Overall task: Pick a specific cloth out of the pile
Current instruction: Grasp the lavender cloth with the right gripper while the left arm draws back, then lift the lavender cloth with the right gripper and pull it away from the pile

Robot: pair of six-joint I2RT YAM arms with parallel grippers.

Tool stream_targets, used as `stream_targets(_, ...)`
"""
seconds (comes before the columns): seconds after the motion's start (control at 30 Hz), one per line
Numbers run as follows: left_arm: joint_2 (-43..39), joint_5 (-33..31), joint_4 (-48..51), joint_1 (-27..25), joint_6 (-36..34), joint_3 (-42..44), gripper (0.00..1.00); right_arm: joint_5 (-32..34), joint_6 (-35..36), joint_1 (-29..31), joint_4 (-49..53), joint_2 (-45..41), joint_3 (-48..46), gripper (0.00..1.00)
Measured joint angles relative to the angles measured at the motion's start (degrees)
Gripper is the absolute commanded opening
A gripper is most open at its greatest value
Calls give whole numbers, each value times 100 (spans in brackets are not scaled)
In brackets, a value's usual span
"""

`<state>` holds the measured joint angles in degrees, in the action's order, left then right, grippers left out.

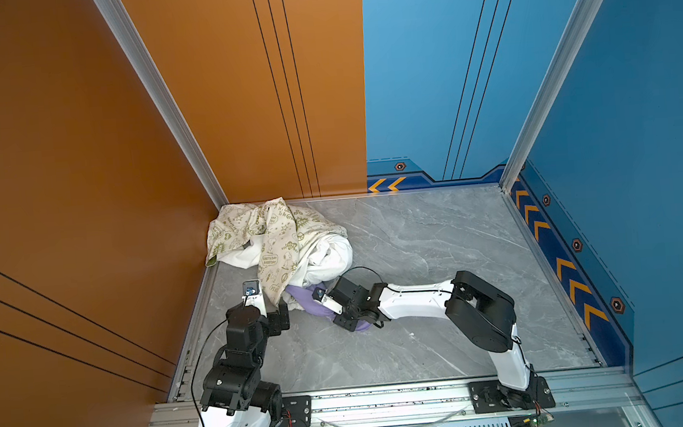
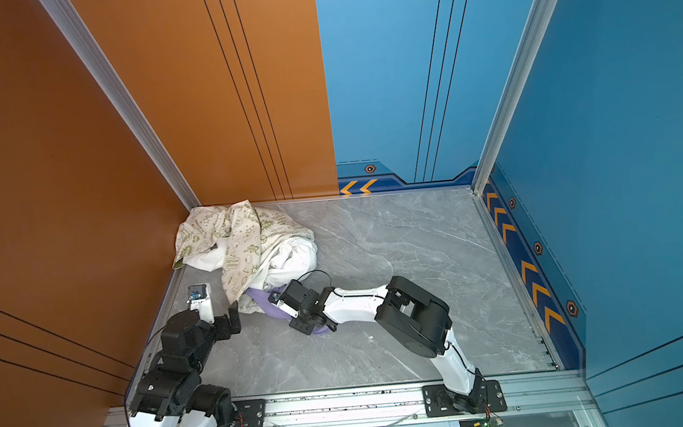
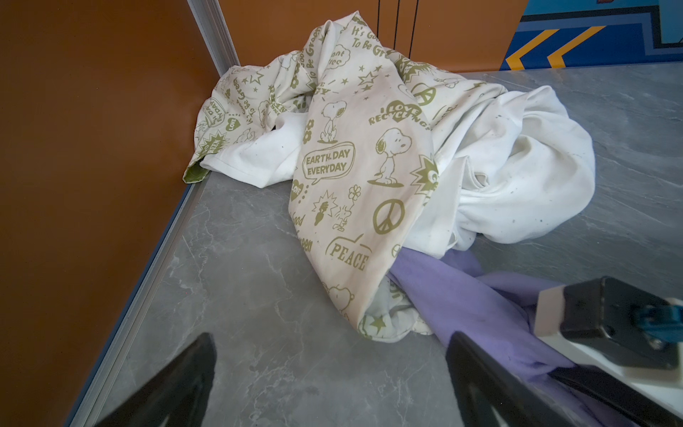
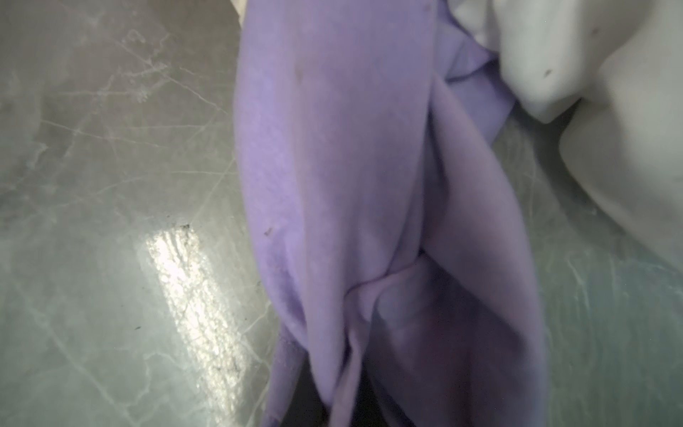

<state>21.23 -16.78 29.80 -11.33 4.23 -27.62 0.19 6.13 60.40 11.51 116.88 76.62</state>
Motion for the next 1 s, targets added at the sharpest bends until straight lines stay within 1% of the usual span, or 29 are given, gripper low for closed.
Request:
stream_targets(0.13,0,-74,0,0,-20,0,98,-66,-46,-98,-4,-153,-2,0)
stream_targets(0.27,0,-122,-2,0,-33,20,98,-87,-109,-162,-146,-566,-57,0)
stream_targets(0.47,0,-127,-2,0,-33,24,98,-149,-356,-238,-859,-1425,-409,0)
stream_targets(0.57,0,-127,-2,0,-33,24,98,-197,-538,-317,-1156,-1711,-522,0)
stream_targets(1.0,0,-127,-2,-7,-33,24,98,-321,-1095,-420,-1832,-2258,-533,0)
